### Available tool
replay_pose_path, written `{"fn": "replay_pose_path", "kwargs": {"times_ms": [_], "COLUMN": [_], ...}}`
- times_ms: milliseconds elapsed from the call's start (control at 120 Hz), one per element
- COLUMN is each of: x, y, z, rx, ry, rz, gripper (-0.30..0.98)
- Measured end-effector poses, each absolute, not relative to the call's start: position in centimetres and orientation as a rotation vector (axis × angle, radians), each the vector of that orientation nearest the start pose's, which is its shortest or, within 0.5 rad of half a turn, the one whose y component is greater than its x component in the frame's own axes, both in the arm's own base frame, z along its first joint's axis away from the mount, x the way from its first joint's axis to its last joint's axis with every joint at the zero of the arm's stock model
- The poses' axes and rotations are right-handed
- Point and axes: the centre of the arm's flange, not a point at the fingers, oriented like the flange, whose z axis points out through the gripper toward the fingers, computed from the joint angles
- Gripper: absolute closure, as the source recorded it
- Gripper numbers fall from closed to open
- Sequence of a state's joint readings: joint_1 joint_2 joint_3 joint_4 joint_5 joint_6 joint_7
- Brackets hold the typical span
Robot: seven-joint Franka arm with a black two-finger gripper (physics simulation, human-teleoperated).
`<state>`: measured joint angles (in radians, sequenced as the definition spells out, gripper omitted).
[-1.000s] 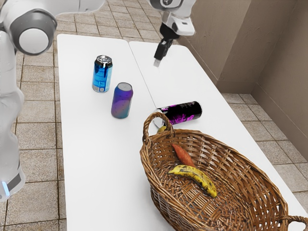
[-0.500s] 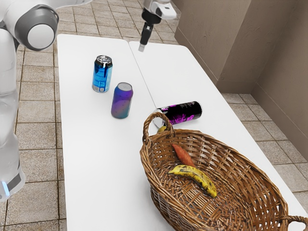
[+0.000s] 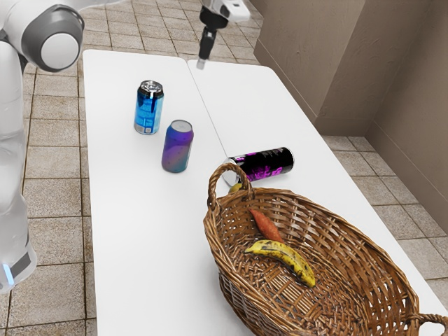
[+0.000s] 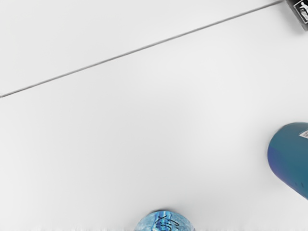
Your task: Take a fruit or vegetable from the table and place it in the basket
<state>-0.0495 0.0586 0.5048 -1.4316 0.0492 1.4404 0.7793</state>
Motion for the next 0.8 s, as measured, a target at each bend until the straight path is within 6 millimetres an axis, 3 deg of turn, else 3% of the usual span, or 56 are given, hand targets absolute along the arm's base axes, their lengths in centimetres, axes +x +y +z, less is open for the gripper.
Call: {"fn": "replay_pose_path", "kwargs": {"times_ms": [275, 517, 800], "x": [50.6, 50.3, 52.8], "y": [23.1, 23.8, 22.3], "z": [65.0, 65.0, 62.0], "rx": [-3.058, -3.060, -3.082], "ry": [0.526, 0.504, 0.514], "rz": [0.127, 0.130, 0.192], "gripper": [0.00, 0.00, 0.00]}}
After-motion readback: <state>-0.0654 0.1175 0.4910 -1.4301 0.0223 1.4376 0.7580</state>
